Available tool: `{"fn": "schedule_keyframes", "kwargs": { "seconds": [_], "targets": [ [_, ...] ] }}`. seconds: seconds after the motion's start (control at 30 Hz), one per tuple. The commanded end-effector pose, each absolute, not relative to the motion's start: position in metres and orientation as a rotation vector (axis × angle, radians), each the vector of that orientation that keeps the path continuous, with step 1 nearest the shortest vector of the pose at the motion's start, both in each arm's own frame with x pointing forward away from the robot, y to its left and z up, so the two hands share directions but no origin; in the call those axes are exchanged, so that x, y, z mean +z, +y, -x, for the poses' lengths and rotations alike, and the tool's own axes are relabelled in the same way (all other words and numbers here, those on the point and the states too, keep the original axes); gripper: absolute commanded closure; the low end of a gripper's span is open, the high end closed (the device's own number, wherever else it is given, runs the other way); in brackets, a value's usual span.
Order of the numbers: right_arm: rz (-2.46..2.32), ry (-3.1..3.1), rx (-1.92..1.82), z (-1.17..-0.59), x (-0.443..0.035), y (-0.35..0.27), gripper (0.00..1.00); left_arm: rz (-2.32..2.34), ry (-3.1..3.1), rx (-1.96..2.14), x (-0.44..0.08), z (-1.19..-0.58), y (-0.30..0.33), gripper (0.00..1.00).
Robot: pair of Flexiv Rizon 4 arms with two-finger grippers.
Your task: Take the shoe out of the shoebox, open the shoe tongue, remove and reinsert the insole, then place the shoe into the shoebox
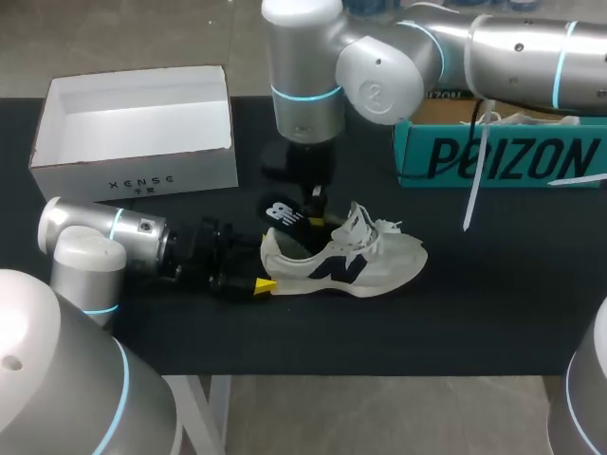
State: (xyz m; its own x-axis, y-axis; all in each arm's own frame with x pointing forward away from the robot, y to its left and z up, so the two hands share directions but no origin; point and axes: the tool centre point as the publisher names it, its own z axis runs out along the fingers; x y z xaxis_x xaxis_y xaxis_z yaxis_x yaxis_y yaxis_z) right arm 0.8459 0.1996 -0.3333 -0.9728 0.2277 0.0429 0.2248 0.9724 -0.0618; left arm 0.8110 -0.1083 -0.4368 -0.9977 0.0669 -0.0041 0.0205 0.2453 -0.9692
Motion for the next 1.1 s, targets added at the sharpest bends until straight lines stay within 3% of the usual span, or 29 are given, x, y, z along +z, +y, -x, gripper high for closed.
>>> {"fn": "schedule_keyframes", "kwargs": {
  "seconds": [0.03,0.63,1.1],
  "targets": [
    [0.374,-3.087,0.021,-0.84,-0.318,0.179,1.0,0.085,-2.45,1.906,-0.441,-0.811,-0.109,1.0],
    [0.308,-3.124,-0.188,-0.863,-0.277,0.221,1.0,0.085,-2.45,1.906,-0.441,-0.811,-0.109,1.0],
    [0.191,-3.035,-0.205,-0.869,-0.311,0.255,1.0,0.085,-2.45,1.906,-0.441,-0.811,-0.109,1.0]
  ]
}}
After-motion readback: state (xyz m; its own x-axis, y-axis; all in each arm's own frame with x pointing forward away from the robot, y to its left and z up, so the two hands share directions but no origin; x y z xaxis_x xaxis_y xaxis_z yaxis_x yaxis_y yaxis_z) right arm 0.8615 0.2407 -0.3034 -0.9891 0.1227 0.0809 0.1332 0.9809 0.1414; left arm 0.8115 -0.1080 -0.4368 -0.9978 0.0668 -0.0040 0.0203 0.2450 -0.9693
